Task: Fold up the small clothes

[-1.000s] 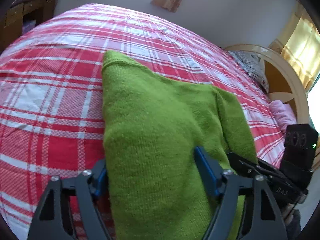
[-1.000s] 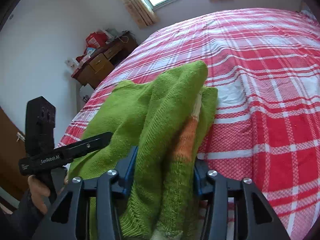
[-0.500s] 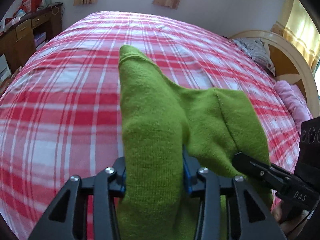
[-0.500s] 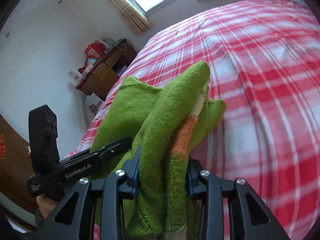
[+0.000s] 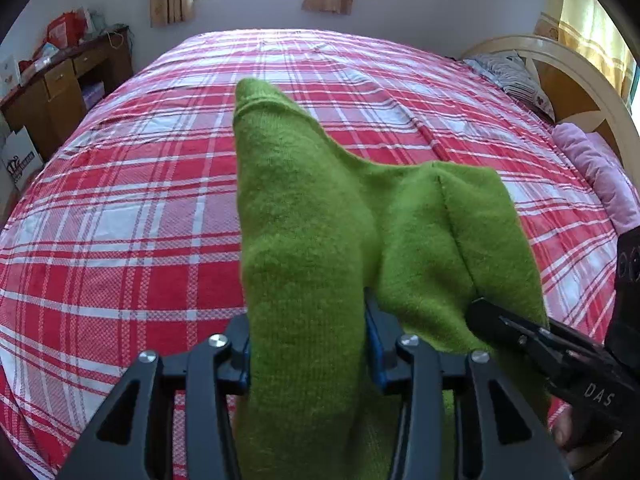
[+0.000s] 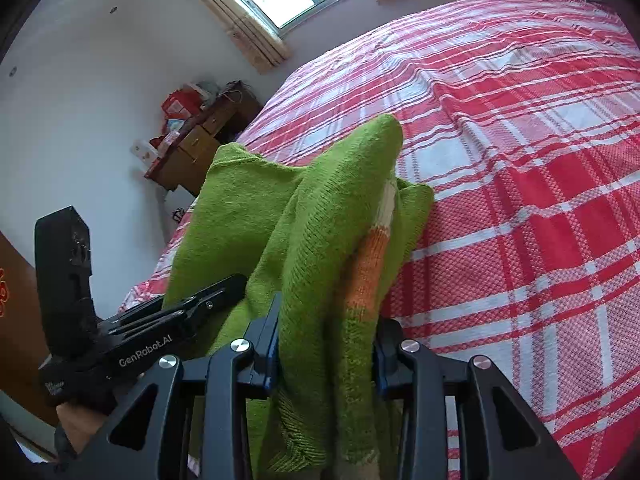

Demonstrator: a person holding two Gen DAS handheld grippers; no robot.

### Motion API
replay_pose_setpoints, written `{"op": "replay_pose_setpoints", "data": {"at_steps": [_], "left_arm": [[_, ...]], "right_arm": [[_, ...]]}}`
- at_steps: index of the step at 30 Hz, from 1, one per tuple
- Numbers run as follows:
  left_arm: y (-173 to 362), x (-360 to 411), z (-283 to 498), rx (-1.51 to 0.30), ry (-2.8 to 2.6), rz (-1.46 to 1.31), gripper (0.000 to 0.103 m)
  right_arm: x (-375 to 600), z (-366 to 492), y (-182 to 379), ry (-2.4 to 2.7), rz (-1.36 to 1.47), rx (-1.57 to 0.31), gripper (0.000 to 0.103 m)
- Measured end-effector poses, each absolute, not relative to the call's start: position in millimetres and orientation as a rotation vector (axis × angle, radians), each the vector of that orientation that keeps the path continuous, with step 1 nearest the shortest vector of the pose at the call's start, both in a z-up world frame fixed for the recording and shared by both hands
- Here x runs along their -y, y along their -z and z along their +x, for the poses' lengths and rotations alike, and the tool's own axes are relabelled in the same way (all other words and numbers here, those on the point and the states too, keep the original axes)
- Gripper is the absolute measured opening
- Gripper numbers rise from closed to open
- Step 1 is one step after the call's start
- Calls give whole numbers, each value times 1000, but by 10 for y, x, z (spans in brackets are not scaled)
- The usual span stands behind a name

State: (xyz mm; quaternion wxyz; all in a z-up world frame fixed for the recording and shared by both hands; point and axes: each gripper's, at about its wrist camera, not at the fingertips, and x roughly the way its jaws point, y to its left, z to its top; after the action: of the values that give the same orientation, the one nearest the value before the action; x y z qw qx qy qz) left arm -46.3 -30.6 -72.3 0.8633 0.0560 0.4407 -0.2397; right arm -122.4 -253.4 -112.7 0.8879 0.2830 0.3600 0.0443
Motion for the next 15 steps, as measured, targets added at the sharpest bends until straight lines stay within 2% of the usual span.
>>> {"op": "replay_pose_setpoints", "data": {"at_steps": [6, 8, 13, 15], "left_arm": [[755, 323, -471, -907, 485, 130, 56], [764, 298, -451, -916, 471, 124, 64], [788, 270, -376, -960, 479, 89, 69], [796, 270, -377, -959, 473, 85, 72]], "right_arm": [[2513, -1210, 1198, -43, 572, -745, 40], [2523, -1191, 1184, -39, 565, -766, 44], [2719, -995, 1182, -96, 635, -846, 52], [2798, -937, 1221, -101, 671, -855, 59]]}}
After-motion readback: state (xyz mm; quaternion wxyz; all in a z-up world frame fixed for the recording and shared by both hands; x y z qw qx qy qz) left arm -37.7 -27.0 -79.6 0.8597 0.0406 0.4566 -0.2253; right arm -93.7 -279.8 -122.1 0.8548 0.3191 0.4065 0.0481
